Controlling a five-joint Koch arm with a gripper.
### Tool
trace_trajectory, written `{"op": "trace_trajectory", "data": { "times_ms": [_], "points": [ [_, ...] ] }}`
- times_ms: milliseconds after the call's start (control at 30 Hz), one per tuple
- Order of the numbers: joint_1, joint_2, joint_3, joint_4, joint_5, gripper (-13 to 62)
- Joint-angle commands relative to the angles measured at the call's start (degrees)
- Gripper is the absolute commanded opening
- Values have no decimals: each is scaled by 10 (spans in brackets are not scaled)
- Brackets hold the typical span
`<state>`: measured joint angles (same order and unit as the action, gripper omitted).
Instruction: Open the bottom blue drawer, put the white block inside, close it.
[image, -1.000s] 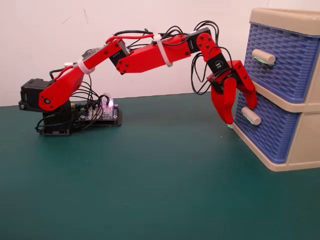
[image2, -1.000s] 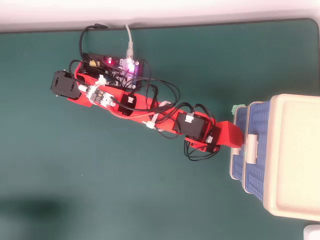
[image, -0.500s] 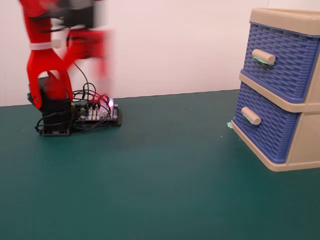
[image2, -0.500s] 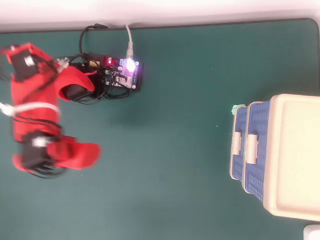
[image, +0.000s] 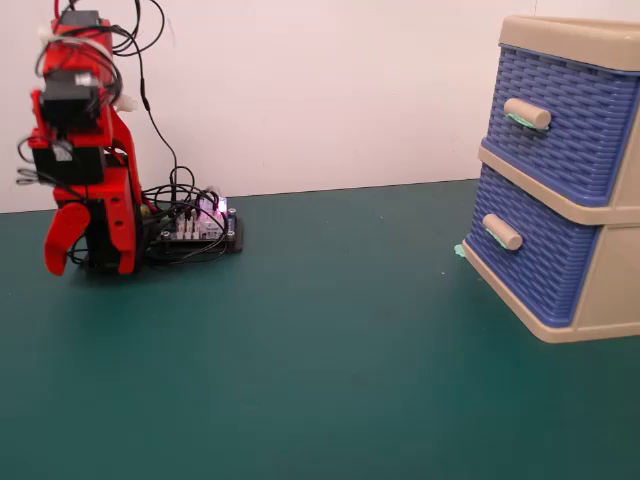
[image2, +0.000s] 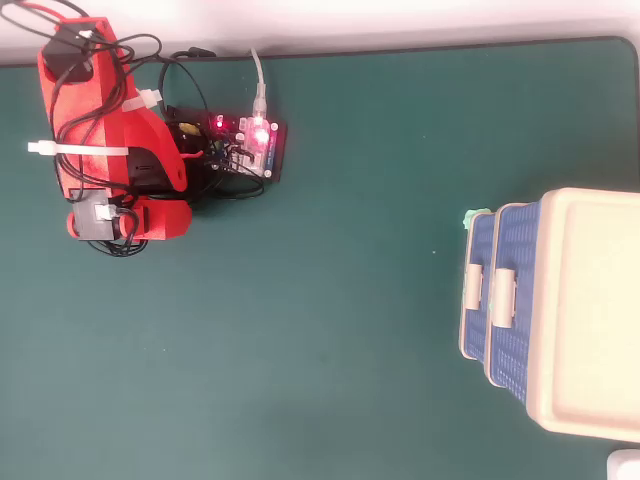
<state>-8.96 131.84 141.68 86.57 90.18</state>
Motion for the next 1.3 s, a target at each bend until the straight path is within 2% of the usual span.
{"op": "trace_trajectory", "data": {
  "times_ms": [0, 1067, 1267],
  "points": [
    [-2, 29, 11, 85, 7, 341],
    [-3, 29, 12, 85, -8, 344],
    [35, 29, 15, 79, -10, 346]
  ]
}}
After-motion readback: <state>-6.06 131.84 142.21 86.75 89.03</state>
